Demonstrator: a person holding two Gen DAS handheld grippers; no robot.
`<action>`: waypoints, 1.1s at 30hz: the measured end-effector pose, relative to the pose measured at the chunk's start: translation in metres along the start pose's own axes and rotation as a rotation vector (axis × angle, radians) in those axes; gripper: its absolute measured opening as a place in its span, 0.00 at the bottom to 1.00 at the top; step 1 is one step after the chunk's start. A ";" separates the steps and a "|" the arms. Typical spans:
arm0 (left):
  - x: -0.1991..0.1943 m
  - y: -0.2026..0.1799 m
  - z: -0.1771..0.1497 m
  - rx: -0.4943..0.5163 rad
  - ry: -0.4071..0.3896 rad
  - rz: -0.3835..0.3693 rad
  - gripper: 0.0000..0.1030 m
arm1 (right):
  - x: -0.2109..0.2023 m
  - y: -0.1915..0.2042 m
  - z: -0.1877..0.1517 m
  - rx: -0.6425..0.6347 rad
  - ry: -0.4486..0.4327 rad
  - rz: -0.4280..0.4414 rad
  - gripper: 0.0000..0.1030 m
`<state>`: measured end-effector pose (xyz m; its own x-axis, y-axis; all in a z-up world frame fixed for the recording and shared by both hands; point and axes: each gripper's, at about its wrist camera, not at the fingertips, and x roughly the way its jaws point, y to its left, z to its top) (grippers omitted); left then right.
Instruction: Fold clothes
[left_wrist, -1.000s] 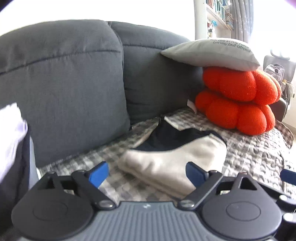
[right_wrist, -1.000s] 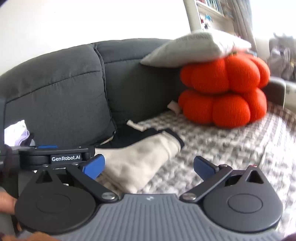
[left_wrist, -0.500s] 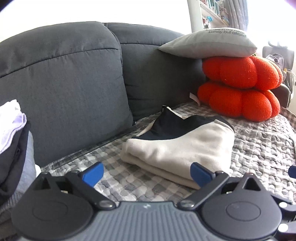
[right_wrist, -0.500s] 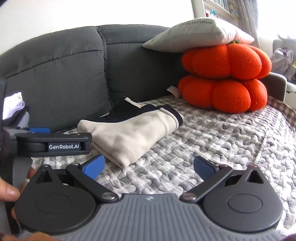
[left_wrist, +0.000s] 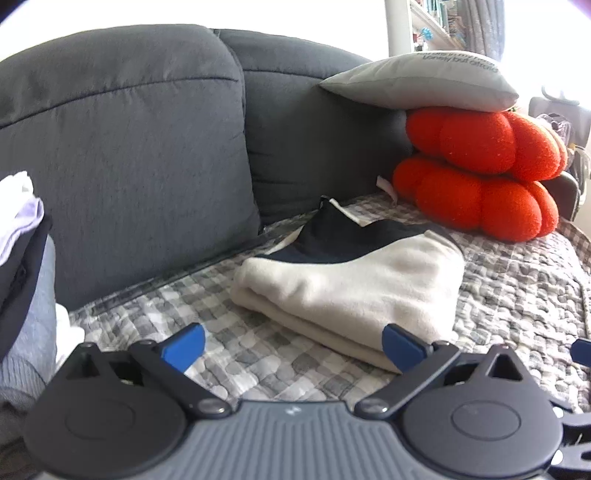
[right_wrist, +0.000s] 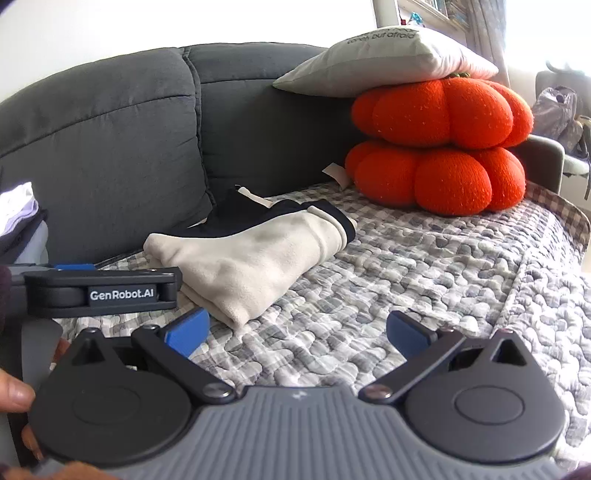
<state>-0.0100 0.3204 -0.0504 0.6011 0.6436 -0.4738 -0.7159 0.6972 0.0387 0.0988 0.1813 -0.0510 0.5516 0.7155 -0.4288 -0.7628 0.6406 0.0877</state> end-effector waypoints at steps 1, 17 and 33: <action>0.001 0.000 -0.001 -0.003 0.005 0.004 0.99 | 0.000 0.000 0.000 -0.003 0.002 -0.002 1.00; 0.006 -0.007 -0.005 0.027 0.026 0.016 0.99 | 0.000 0.001 0.000 -0.005 0.003 -0.008 1.00; 0.011 -0.011 -0.009 0.043 0.041 0.044 1.00 | 0.000 0.000 0.000 -0.002 0.009 -0.011 1.00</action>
<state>0.0013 0.3169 -0.0636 0.5537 0.6611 -0.5063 -0.7249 0.6819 0.0976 0.0987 0.1814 -0.0511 0.5573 0.7056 -0.4377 -0.7572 0.6482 0.0808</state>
